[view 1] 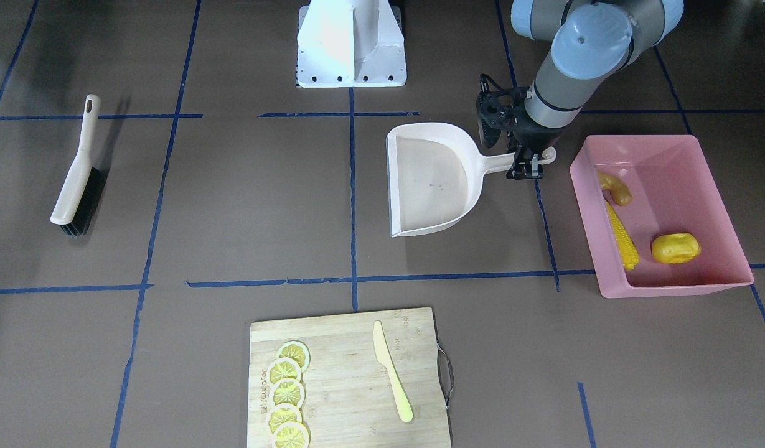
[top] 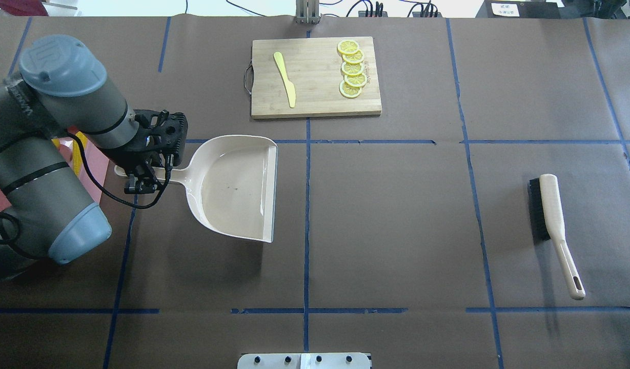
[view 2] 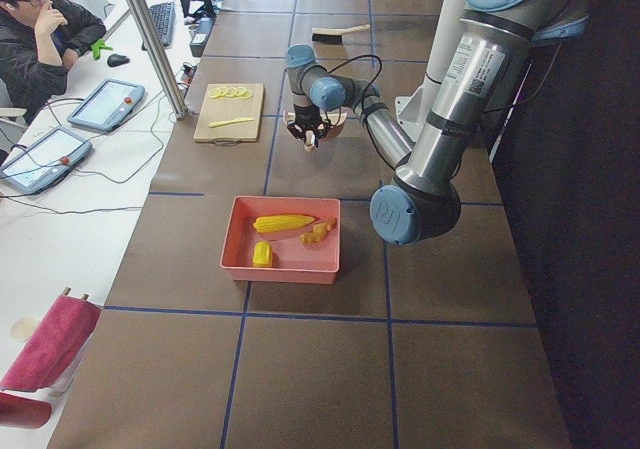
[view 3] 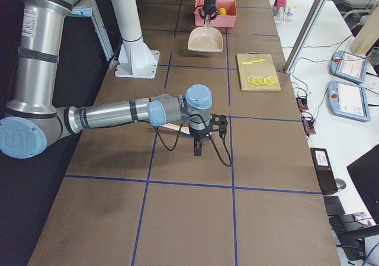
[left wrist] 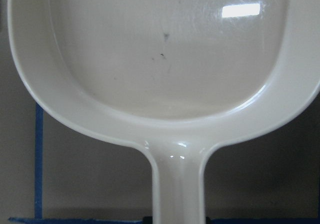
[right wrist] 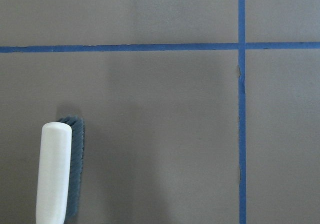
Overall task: Sweep and dump trash into bin
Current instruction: 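Bring the dustpan back down to the table with the left gripper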
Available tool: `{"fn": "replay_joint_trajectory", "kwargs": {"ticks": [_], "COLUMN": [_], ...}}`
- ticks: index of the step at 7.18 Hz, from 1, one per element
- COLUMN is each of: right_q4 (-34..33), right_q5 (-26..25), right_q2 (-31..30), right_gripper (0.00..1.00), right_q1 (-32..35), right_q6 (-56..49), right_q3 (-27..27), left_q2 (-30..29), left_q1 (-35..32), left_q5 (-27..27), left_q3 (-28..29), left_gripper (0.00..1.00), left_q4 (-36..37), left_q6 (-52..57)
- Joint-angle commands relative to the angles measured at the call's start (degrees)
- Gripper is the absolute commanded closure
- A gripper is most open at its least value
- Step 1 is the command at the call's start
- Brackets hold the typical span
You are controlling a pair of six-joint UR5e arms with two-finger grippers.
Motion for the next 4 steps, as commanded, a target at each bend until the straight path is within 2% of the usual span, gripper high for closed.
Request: {"fn": "replay_joint_trajectory", "kwargs": {"ticks": [1,4], "right_q4": [0.17,0.17], "right_q5": [-0.12,-0.30], "right_q2": [-0.09,0.00], "right_gripper": [0.00,0.00], "right_q1": [0.04,0.04], "right_q6": [0.10,0.10], "right_q3": [-0.85,-0.94], "left_q2": [-0.44,-1.15], "left_q1": [1.97,5.49], "left_q5": [1.53,3.29], "left_q3": [4.12,4.38], "left_gripper": [0.96,0.94], "left_q4": [-5.34,-5.34], "left_q6": [-2.29,-4.77]}}
